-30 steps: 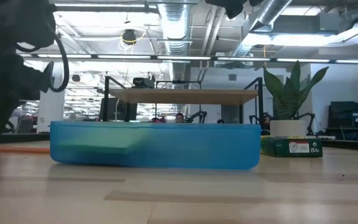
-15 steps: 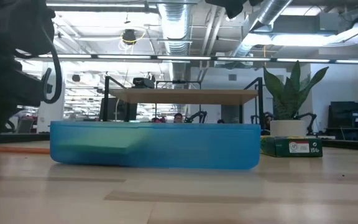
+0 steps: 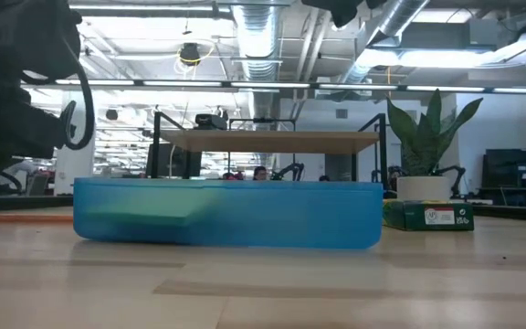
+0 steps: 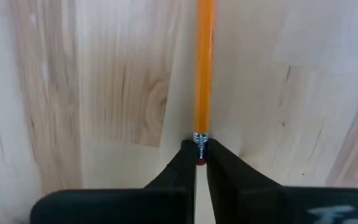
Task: Pack school essentials
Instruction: Put the orange pencil into the blue supply box
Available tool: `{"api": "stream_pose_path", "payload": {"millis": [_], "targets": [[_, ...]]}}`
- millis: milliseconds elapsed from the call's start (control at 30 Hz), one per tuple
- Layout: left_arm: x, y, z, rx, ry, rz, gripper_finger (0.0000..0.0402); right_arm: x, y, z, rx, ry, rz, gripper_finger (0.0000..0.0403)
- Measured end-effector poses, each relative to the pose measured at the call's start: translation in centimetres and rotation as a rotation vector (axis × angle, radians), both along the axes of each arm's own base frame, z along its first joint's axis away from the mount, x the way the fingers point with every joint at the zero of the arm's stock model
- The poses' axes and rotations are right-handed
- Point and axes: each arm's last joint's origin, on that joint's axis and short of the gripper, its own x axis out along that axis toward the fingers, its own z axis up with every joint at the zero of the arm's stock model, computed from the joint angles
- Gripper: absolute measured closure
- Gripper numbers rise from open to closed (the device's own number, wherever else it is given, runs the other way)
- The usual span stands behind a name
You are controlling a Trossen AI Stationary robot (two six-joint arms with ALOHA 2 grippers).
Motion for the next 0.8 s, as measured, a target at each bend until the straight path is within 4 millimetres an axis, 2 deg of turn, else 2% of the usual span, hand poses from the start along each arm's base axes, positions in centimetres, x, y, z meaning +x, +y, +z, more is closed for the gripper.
{"api": "stream_pose_path", "payload": {"millis": [267,533,800], "targets": [[-0.4,0.1,0.2,-0.002,0.046,0.122,0.0401,0.0,0.0,0.0,-0.001,0.0,0.001,0.0283],[-1.1,0.2,1.8,0.03,0.149,0.166,0.0401,0.0,0.0,0.0,-0.001,0.0,0.001,0.0283],[-0.4,-0.5,4.8,0.021,-0.043,0.16,0.0401,0.0,0.0,0.0,-0.001,-0.003,0.001,0.0283]]}}
